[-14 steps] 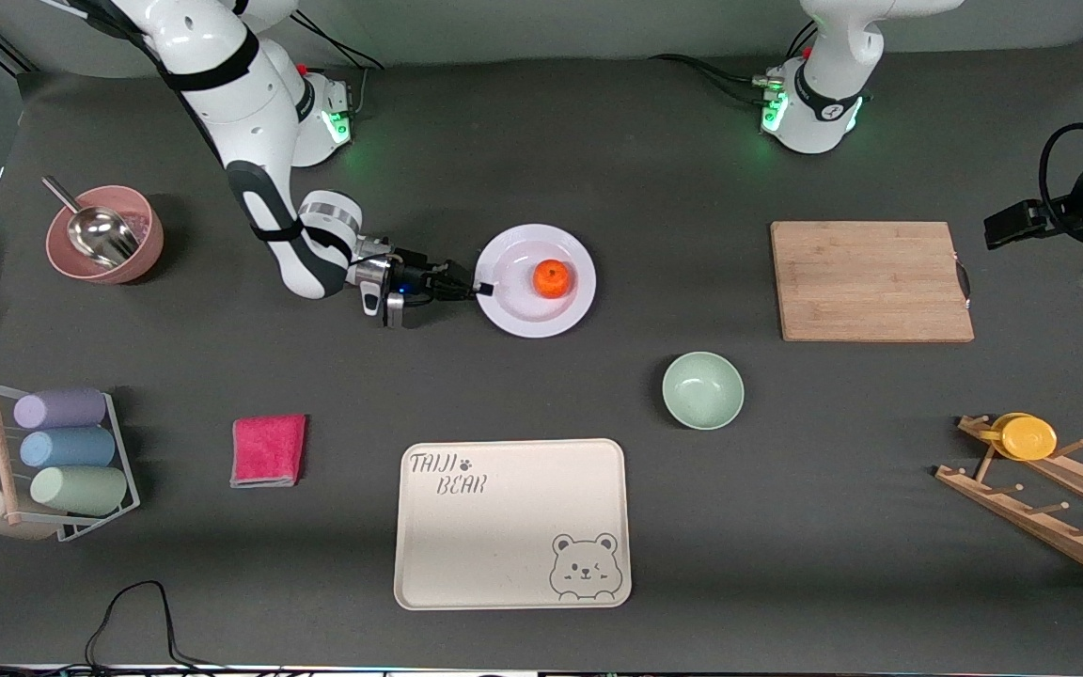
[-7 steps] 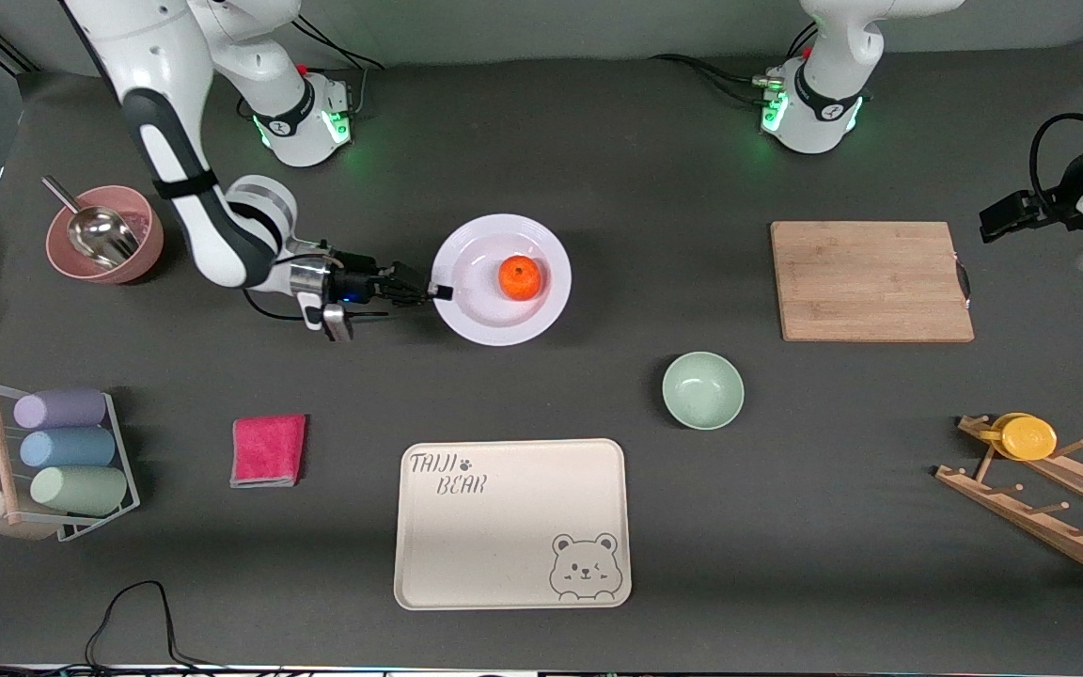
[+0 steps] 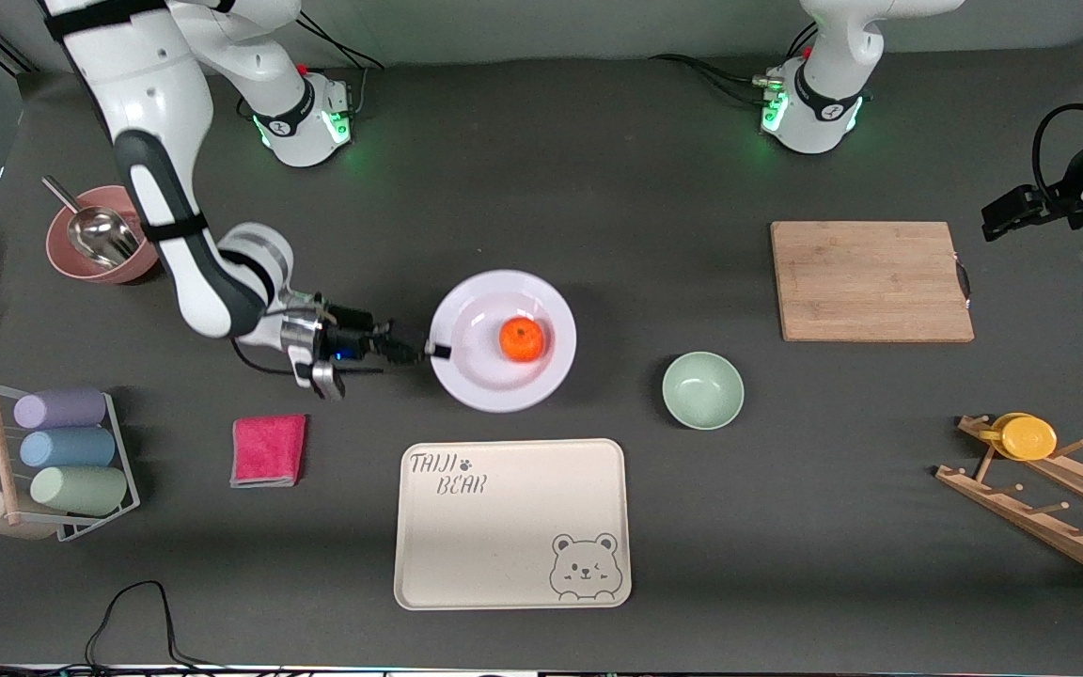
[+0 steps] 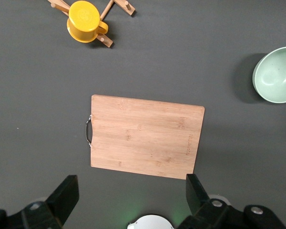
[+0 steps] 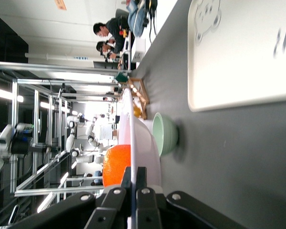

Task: Place orange and plate with both arms
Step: 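Slide the plate with the right gripper onto the cream bear tray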

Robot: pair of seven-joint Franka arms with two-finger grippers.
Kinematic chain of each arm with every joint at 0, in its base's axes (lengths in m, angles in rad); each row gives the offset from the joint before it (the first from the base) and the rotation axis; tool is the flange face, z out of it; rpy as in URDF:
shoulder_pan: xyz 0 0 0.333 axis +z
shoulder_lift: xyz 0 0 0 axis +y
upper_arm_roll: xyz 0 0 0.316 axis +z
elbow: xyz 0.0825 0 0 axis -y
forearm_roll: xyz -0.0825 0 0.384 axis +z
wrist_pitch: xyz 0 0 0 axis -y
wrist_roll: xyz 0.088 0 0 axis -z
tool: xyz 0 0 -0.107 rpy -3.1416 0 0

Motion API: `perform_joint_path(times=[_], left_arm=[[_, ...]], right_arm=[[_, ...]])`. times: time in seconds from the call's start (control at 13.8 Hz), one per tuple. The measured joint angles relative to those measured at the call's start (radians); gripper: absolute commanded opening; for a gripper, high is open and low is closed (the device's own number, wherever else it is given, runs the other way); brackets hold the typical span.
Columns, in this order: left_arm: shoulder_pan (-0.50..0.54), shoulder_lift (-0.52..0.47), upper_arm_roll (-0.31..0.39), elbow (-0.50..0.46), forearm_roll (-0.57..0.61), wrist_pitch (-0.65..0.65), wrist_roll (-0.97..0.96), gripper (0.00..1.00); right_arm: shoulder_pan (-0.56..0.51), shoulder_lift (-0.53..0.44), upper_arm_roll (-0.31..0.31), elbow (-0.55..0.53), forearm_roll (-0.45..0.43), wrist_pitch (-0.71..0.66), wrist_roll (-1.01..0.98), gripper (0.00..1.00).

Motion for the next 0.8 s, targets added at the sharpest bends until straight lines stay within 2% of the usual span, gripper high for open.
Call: perform_joint_path(times=[0.22,0.51,0.65,0.8], left_arm=[[-0.003,0.000,0.000,0.008,0.000,-0.017,0.000,1.00],[-0.005,0.001,0.000,0.036,-0.001,-0.021,0.000,1.00],[-0.008,0.006,-0.006,0.049,-0.011,-0.028,-0.001,1.00],[-0.011,0.012,-0.019,0.054,-0.014,-0.038,-0.004,1.00]], right_arm=[[-0.001,0.177,-0.031,0.241,-0.001,0.000,0.059,0.00],[-0.002,0.384,-0.082,0.579,-0.064,0.000,0.179,0.00],[-0.002,0.442,-0.095,0.661,-0.070,0.000,0.222,0.00],[-0.001,0.478,-0.096,0.685,-0.070,0.003,0.226,0.00]])
